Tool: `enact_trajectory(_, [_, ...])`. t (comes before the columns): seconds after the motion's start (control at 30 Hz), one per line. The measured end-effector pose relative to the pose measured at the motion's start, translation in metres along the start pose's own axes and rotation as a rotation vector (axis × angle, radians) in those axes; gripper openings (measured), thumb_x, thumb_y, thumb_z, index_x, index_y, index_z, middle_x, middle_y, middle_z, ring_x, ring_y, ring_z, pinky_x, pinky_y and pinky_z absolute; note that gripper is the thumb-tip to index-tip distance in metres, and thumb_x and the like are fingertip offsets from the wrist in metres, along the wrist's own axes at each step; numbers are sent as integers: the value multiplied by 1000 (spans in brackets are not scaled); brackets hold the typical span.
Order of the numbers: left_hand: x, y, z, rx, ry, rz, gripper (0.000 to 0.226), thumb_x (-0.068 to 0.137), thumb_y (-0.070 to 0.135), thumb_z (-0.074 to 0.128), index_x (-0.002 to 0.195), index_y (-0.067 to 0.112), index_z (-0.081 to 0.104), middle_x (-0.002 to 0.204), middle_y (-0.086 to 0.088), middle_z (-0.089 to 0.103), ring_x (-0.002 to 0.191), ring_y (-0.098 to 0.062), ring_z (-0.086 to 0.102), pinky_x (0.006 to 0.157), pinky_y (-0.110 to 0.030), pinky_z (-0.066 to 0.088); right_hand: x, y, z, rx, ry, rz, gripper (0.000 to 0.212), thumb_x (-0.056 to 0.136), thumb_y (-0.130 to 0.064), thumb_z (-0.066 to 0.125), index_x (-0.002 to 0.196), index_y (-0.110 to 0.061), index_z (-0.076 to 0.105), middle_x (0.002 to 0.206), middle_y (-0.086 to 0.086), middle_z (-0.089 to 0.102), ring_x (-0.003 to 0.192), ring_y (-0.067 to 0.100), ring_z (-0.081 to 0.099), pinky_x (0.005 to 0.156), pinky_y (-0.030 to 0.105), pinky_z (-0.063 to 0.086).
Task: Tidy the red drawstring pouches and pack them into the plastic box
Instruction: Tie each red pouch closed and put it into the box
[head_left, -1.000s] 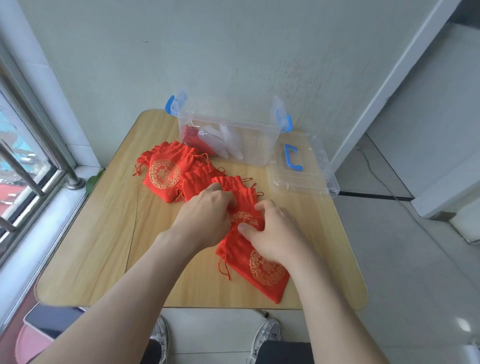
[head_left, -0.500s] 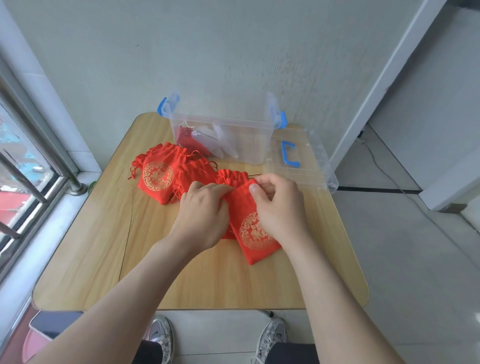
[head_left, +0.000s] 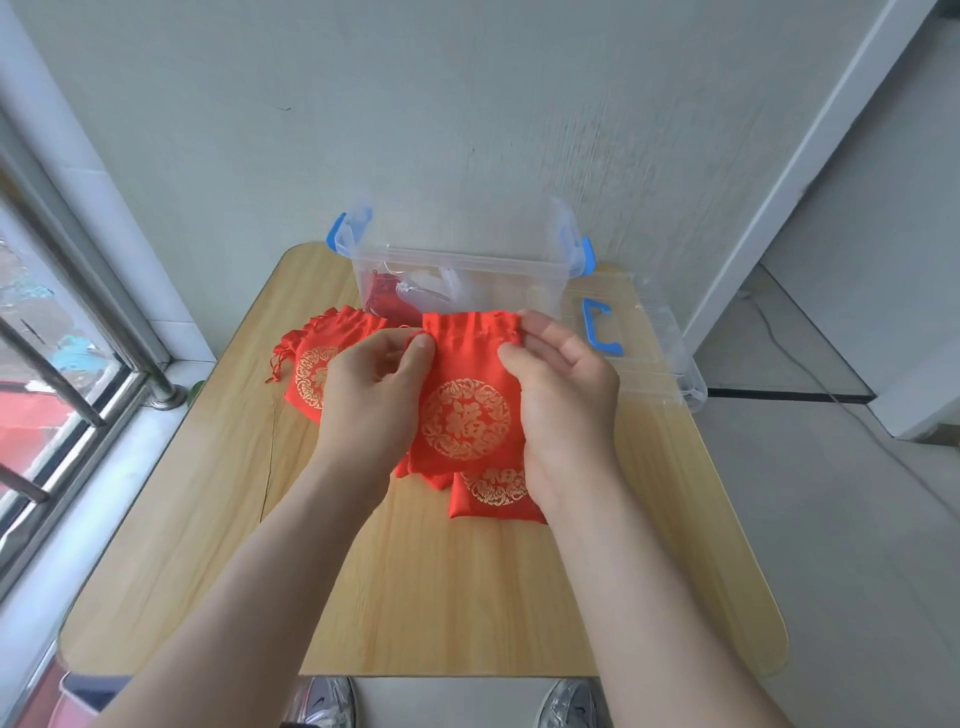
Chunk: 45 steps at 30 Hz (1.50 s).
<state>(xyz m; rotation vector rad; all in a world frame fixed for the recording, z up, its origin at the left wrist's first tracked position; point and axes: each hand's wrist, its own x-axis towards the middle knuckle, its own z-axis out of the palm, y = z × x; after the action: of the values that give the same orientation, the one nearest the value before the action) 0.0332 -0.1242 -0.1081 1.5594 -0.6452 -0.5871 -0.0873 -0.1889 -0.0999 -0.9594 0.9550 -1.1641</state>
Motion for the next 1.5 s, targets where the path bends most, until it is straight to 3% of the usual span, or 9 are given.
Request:
enact_trajectory(0.1, [5, -4, -4, -18, 69, 18, 15, 106, 27, 64, 105, 27, 79, 87, 8, 73, 75, 0, 67, 75, -26, 57, 2, -4, 1, 107, -27, 63, 22, 91, 1, 73, 104, -16, 78, 102, 9, 82, 108, 29, 77, 101, 45, 60])
enact_trajectory(0.23, [8, -3, -7, -44, 43, 26, 20, 108, 20, 60, 106, 28, 79, 84, 11, 72, 75, -2, 67, 74, -29, 55, 3, -11, 0, 193, -53, 77, 15, 98, -4, 72, 109, -15, 73, 105, 8, 82, 112, 27, 77, 100, 40, 58])
enact_trajectory(0.4, [10, -1, -11, -55, 88, 22, 11, 102, 24, 72, 96, 23, 81, 83, 2, 77, 72, -10, 68, 69, -33, 58, 4, -18, -1, 305, -10, 85, 36, 97, 1, 71, 127, -18, 64, 104, 10, 82, 103, 25, 79, 88, 35, 62])
enact_trajectory(0.53, [10, -1, -13, -24, 122, 14, 17, 96, 29, 79, 89, 14, 81, 75, -4, 78, 63, -15, 69, 71, -44, 65, 3, -24, -1, 348, 23, 119, 43, 94, 2, 74, 132, -13, 63, 101, 8, 83, 100, 22, 80, 92, 37, 63])
enact_trajectory(0.67, [12, 3, -12, -142, 58, -42, 7, 99, 11, 74, 100, 7, 79, 81, -8, 80, 74, -16, 76, 74, -31, 66, 2, -27, -4, 360, 56, 125, 24, 99, -2, 70, 124, -4, 69, 102, 9, 83, 99, 24, 80, 83, 32, 66])
enact_trajectory(0.77, [14, 4, -12, -243, 45, -71, 13, 103, 2, 65, 108, 5, 76, 87, -10, 81, 82, -17, 78, 74, -24, 63, 2, -26, -5, 331, 72, 121, 13, 105, -12, 67, 116, -5, 71, 101, 9, 83, 97, 24, 81, 82, 33, 65])
enact_trajectory(1.07, [17, 11, -10, -730, 25, -312, 20, 112, 7, 49, 121, 8, 66, 106, -7, 82, 92, -17, 79, 87, -32, 63, 0, -20, -8, 193, 107, 169, 18, 110, -24, 59, 113, -12, 72, 103, 8, 83, 94, 18, 81, 84, 30, 62])
enact_trajectory(1.27, [16, 7, -6, -803, 58, -376, 23, 113, 7, 41, 124, 12, 60, 104, -5, 82, 84, -14, 80, 93, -34, 59, -13, -24, -7, 191, 106, 243, 20, 112, -24, 55, 106, -11, 69, 97, 10, 83, 72, 14, 76, 58, 24, 57])
enact_trajectory(1.5, [6, 7, -5, -851, 21, -402, 20, 112, 10, 44, 116, 19, 61, 106, -1, 82, 81, -12, 79, 86, -33, 58, -29, -26, -13, 176, 39, 207, 23, 115, -23, 47, 111, -5, 61, 78, 8, 80, 67, 19, 78, 55, 26, 60])
